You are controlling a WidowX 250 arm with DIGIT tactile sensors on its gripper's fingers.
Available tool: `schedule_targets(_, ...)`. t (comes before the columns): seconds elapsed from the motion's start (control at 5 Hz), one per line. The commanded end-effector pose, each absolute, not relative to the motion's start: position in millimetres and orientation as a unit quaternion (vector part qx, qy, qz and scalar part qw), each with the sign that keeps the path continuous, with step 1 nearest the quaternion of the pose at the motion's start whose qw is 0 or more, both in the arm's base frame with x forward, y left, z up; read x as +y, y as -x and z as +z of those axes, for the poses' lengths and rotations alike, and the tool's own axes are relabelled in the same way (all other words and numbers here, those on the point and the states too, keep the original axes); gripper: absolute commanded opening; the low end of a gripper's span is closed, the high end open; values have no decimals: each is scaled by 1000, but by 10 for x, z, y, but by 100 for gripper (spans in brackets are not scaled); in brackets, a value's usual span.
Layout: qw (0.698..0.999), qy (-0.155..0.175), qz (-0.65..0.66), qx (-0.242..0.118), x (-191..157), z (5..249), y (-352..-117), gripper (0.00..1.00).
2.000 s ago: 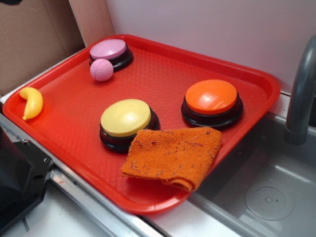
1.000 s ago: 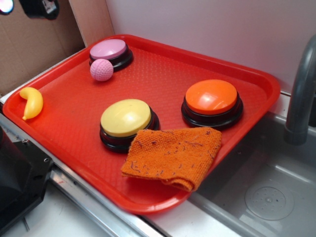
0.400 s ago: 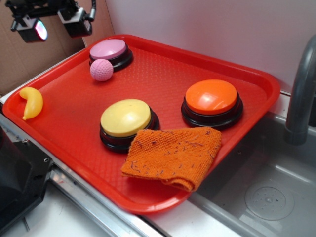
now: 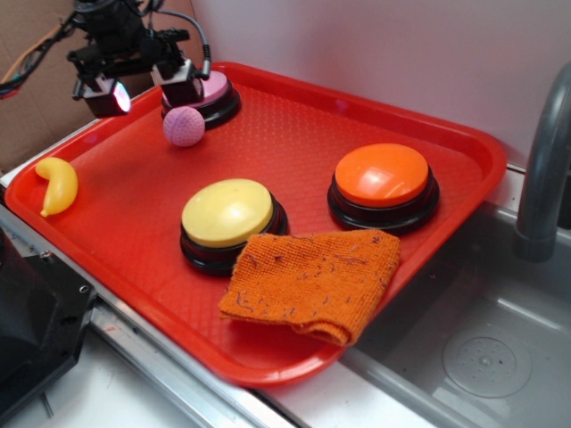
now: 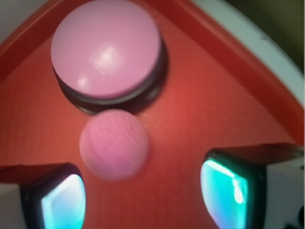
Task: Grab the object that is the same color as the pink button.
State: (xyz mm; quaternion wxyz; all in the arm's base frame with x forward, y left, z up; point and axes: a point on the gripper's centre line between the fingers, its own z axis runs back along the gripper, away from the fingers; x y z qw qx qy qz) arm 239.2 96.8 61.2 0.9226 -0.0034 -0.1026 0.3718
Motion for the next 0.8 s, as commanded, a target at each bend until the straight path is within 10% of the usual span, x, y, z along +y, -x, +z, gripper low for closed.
schedule_targets(0.0, 921, -11, 370, -126, 1013, 447, -2656, 100)
schedule_targets(0.2, 922, -4, 364, -135, 1002, 402, -2674, 100)
schedule_targets(0.4, 918, 4, 371, -142, 997, 405, -2664, 4)
schedule_targets(0.6, 916, 10, 374, -146, 991, 420, -2659, 0)
